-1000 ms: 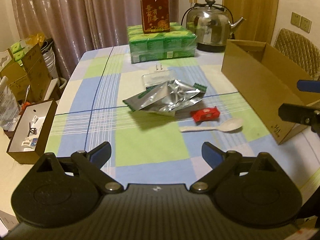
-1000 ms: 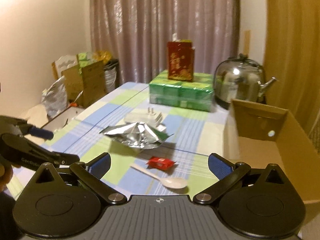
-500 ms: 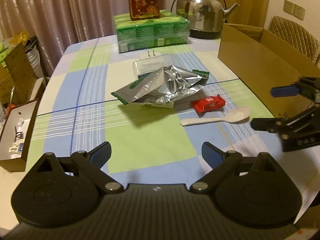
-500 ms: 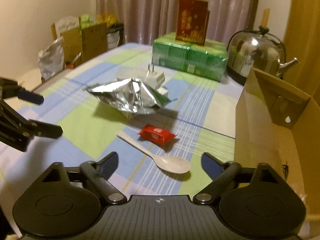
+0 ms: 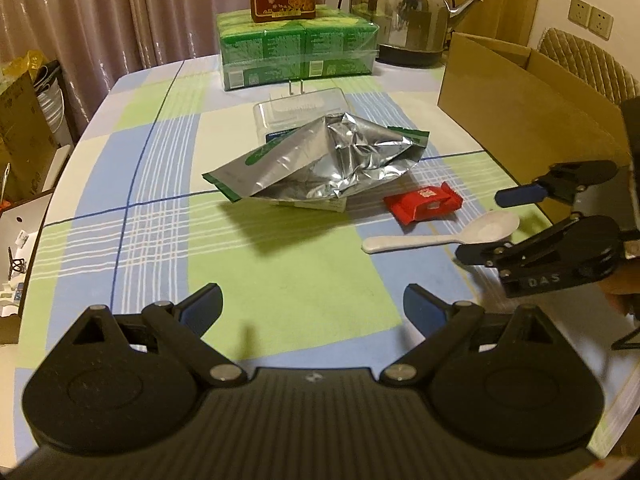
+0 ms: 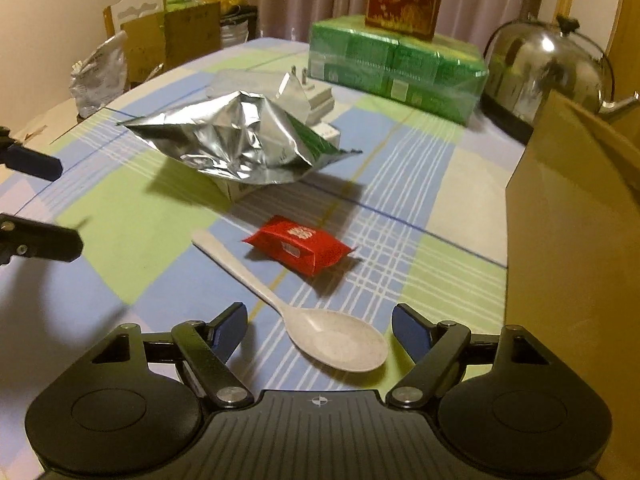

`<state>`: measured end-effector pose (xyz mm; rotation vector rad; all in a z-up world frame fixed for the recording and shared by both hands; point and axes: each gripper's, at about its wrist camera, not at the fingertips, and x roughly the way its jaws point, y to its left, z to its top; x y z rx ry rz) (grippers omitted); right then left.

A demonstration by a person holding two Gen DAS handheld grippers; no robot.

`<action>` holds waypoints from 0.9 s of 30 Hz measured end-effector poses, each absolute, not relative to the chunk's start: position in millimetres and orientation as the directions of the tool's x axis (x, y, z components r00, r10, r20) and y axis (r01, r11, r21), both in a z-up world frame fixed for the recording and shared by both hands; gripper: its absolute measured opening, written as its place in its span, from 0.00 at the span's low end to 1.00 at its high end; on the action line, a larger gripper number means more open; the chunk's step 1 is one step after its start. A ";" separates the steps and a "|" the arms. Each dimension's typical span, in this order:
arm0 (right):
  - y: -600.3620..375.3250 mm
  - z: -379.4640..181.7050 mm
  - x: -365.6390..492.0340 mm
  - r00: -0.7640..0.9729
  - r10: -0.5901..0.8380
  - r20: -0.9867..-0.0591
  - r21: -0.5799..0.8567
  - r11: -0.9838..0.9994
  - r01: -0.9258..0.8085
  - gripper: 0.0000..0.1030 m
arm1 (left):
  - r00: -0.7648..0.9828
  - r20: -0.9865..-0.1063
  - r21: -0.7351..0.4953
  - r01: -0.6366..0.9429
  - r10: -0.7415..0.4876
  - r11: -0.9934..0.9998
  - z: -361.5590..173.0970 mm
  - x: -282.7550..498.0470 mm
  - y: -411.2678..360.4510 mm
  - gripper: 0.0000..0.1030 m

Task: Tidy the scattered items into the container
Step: 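Lower the right tool onto the white spoon and close on its bowl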

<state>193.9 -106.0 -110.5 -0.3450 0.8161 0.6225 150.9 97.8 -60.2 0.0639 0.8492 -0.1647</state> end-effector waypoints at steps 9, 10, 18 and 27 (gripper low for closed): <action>-112.2 -106.4 178.3 0.471 0.411 -0.781 0.015 0.765 -0.644 0.17 | 0.641 -0.757 -0.031 0.163 -0.130 0.986 -65.3 152.2 94.7 0.92; -113.8 -105.7 175.1 0.466 0.412 -0.783 0.023 0.768 -0.640 0.13 | 0.641 -0.757 -0.032 0.163 -0.130 0.986 -65.0 151.5 94.4 0.92; -131.9 -102.1 142.9 0.452 0.422 -0.786 0.076 0.791 -0.607 0.06 | 0.638 -0.757 -0.041 0.166 -0.139 0.985 -62.9 143.6 88.3 0.92; -149.3 -98.2 121.9 0.469 0.407 -0.784 0.079 0.814 -0.575 0.06 | 0.636 -0.756 -0.038 0.194 -0.155 0.980 -59.7 140.7 74.5 0.92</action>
